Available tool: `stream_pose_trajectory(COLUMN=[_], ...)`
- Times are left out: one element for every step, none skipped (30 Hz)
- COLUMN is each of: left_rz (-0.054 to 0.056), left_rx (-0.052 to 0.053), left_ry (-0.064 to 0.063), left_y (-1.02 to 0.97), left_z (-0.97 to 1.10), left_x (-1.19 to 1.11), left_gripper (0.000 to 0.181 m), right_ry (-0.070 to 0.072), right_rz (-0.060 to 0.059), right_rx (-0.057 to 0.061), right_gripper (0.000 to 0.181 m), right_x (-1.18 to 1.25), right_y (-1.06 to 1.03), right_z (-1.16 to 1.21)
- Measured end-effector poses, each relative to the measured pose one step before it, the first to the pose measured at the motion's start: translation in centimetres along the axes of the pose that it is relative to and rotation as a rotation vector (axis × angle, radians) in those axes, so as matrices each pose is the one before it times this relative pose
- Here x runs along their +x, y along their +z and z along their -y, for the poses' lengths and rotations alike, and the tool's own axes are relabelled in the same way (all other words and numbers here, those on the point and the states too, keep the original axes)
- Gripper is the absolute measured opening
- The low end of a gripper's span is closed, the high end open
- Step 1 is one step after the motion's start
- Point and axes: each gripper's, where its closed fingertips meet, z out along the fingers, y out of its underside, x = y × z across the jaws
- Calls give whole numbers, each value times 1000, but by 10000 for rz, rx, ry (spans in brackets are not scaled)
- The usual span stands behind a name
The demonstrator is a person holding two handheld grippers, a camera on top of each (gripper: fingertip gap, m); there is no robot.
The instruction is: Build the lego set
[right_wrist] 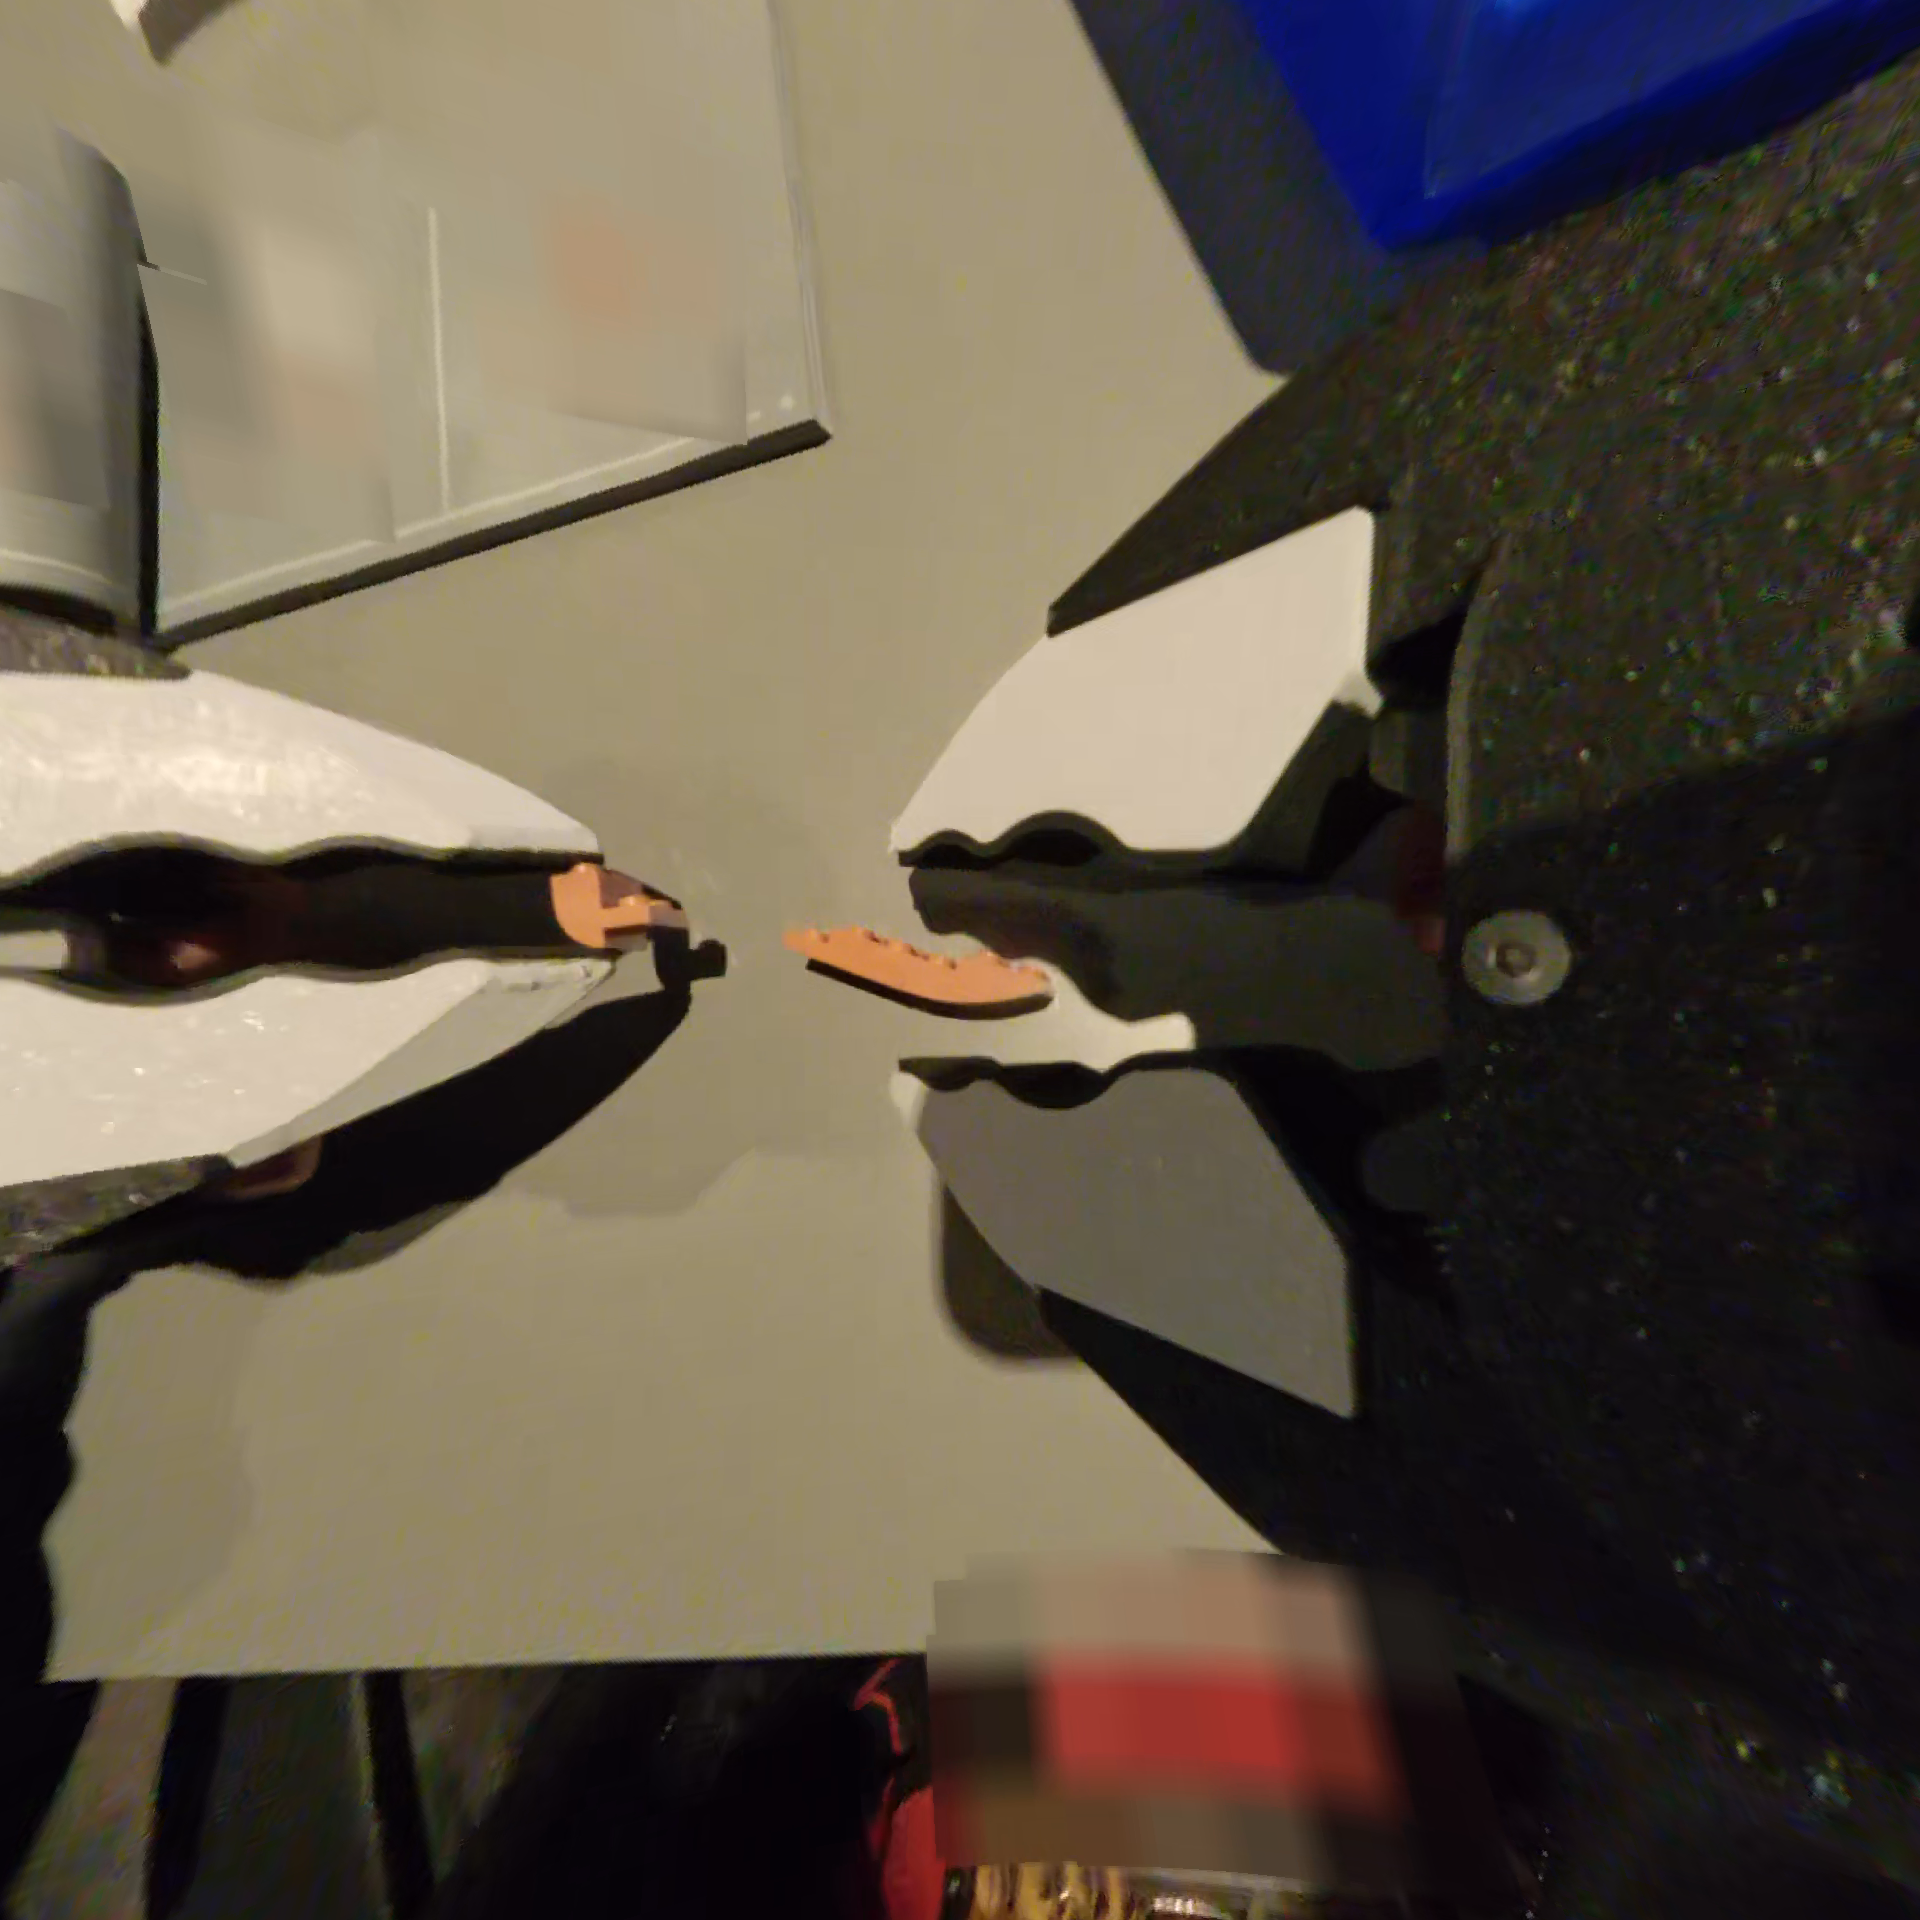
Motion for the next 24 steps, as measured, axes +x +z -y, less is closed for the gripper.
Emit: stream_pose_trajectory(left_rz=[-124, -134, -127, -138, -107, -46, -23, -29, -16, -3, 29, 72, 60, 44, 45, 26, 13, 7, -16, -22, -28, -26, -23, -27], left_rx=[-19, -6, -1, 15, 24, 8, -14, -8, 9, 0, -50, -108, -159, -190, -199, -205, -212, -181, -94, -19, -26, -44, -32, -3], left_ry=[-23, -51, -93, -101, -110, -141, -155, -154, -67, 11, 44, 42, 7, 33, 61, 32, 17, 4, -19, -67, -85, -54, -25, -11], left_y=[93, 64, 33, 20, 11, 13, 16, -4, -3, -2, 52, 116, 157, 194, 197, 208, 193, 176, 100, 3, -22, 17, 23, 4], left_z=[-15, -3, 1, 23, 31, 13, -20, -8, 15, -1, -54, -118, -166, -208, -216, -218, -240, -202, -98, -29, -56, -71, -43, 1], left_x=[-54, -69, -116, -108, -139, -199, -199, -122, -54, 18, 30, -24, -3, 20, 27, 36, 39, 21, 37, -12, -22, -3, -1, 12], left_gripper=[13, 14, 14, 13, 13, 13, 13, 13, 13, 14, 14, 14, 14, 13, 14, 14, 14, 14, 14, 14, 14, 13, 13, 13], right_ry=[-192, -112, -157, -114, -107, -215, -305, -222, -105, -60, -12, 48, 51, 36, 28, 13, -15, -24, -6, 19, 6, -18, 10, 56], right_rz=[60, 151, 230, 95, 8, 85, 151, 84, -21, 62, 146, 149, 105, 43, 25, 18, -30, -53, -12, 15, 2, 14, 39, 39], right_rx=[-101, -90, -4, 43, 54, 106, 140, 110, 65, 35, 43, 43, 5, -51, -84, -126, -106, -14, -53, -90, -52, -5, -1, -2], right_gripper=[29, 20, 9, 8, 8, 8, 8, 8, 8, 7, 7, 8, 8, 8, 8, 8, 8, 8, 8, 8, 9, 9, 10, 11], right_x=[134, 112, 31, 233, 404, 236, 53, 133, 319, 168, 3, -69, -61, -9, -10, -21, 6, 32, 0, -28, -1, -37, -38, 9], right_y=[217, 191, 140, 86, 56, 30, -13, -16, 1, 0, 7, -12, 22, 41, 77, 108, 117, 63, 50, 72, 55, 18, 8, 7], right_z=[-58, -45, 58, 95, 87, 129, 150, 105, 22, -12, 20, 52, 3, -76, -112, -142, -95, 23, -48, -109, -46, 7, 4, 3])
